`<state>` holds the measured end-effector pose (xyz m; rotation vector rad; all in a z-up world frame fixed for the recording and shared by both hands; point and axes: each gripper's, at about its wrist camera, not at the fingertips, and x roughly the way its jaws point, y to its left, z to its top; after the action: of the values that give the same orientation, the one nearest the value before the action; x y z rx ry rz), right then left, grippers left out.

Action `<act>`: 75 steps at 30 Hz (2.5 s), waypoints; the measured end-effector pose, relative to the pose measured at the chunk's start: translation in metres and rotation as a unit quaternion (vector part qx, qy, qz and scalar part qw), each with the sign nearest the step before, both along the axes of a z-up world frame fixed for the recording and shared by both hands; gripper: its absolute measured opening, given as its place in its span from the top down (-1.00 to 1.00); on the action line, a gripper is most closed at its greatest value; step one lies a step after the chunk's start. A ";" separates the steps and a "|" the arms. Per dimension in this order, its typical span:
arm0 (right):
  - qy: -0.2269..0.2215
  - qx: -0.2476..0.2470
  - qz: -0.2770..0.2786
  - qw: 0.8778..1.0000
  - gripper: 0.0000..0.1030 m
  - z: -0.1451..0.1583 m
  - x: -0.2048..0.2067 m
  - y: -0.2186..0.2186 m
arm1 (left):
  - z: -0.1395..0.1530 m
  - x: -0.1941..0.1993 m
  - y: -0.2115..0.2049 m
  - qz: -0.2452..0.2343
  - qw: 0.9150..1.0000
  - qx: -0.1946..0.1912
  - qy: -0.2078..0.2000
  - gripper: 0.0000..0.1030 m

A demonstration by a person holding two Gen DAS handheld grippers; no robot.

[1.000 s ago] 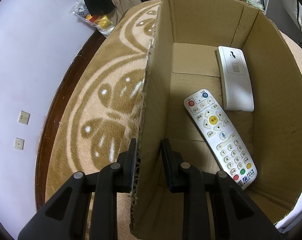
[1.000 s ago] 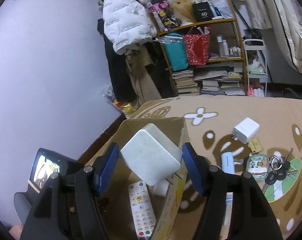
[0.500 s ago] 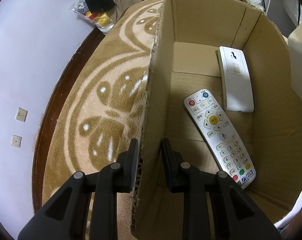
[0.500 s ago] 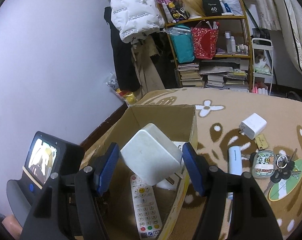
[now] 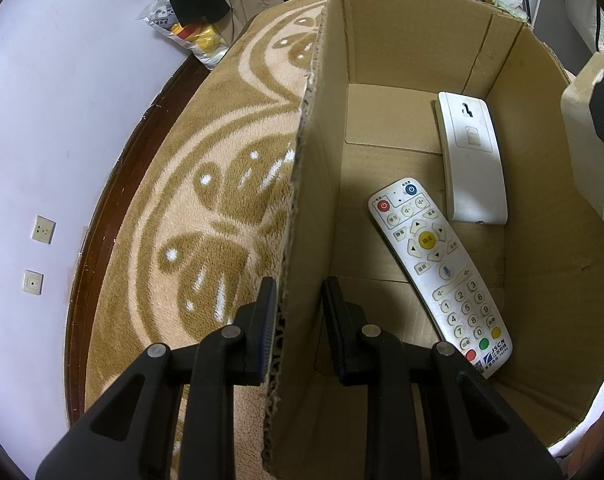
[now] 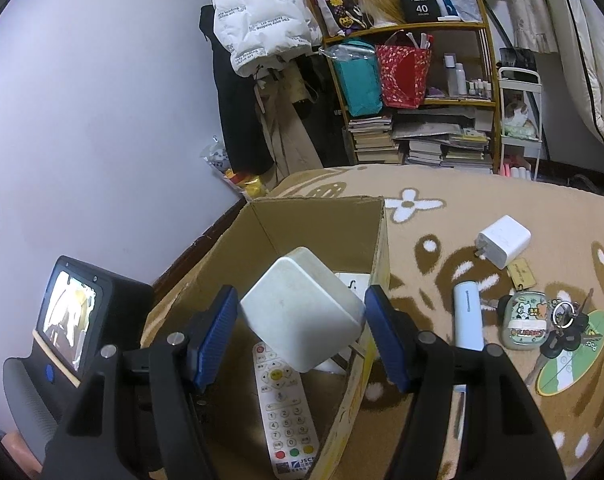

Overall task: Organize rigid objects
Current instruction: 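Lift the grey adapter into the box and open the right gripper, then move the right gripper to the light blue handset and grasp it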

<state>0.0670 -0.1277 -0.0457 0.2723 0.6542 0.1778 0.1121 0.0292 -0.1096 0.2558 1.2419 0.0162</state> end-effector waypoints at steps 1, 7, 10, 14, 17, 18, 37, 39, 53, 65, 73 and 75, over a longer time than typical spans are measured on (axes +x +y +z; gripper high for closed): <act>0.000 0.000 0.000 1.000 -0.35 0.000 0.000 0.000 | 0.000 0.000 0.000 0.000 1.000 0.000 0.000 0.54; -0.001 -0.003 0.000 1.000 -0.35 -0.003 0.001 0.001 | -0.001 -0.001 -0.001 -0.002 1.000 0.003 0.000 0.54; 0.000 -0.012 0.000 1.000 -0.36 -0.003 0.001 0.002 | -0.001 -0.001 -0.001 -0.003 1.000 0.003 0.000 0.54; 0.000 -0.016 -0.009 1.000 -0.48 -0.005 0.002 -0.001 | -0.003 0.000 -0.002 -0.002 1.000 0.004 0.004 0.54; -0.012 -0.016 -0.020 1.000 -0.54 0.000 0.000 -0.006 | -0.004 0.001 -0.002 -0.002 1.000 0.003 0.005 0.54; -0.016 -0.019 -0.023 0.999 -0.60 0.002 0.000 -0.008 | -0.004 0.001 -0.002 -0.002 1.000 0.002 0.006 0.54; 0.019 -0.037 -0.141 0.989 -1.00 -0.012 0.013 -0.078 | -0.004 0.002 -0.001 -0.002 1.000 0.003 0.010 0.54; 0.037 -0.040 -0.153 0.987 -1.00 -0.021 0.015 -0.084 | -0.003 0.002 -0.001 -0.002 1.000 0.003 0.011 0.54; 0.129 -0.034 -0.186 0.974 -1.00 -0.077 0.023 -0.106 | -0.003 0.002 -0.001 -0.004 1.000 0.005 0.010 0.53; 0.113 -0.011 -0.185 0.976 -0.80 -0.083 0.020 -0.111 | -0.007 0.001 -0.006 -0.007 1.000 0.011 0.011 0.53; 0.082 -0.006 -0.184 0.980 -0.30 -0.077 0.016 -0.110 | -0.007 0.004 -0.003 -0.004 1.000 0.005 0.014 0.51; 0.077 0.000 -0.177 0.981 -0.10 -0.076 0.017 -0.111 | -0.007 0.004 -0.003 -0.005 1.000 0.006 0.014 0.51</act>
<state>0.0840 -0.2386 -0.1219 0.4008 0.7467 -0.1867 0.1160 0.0261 -0.1164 0.2737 1.2679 0.0129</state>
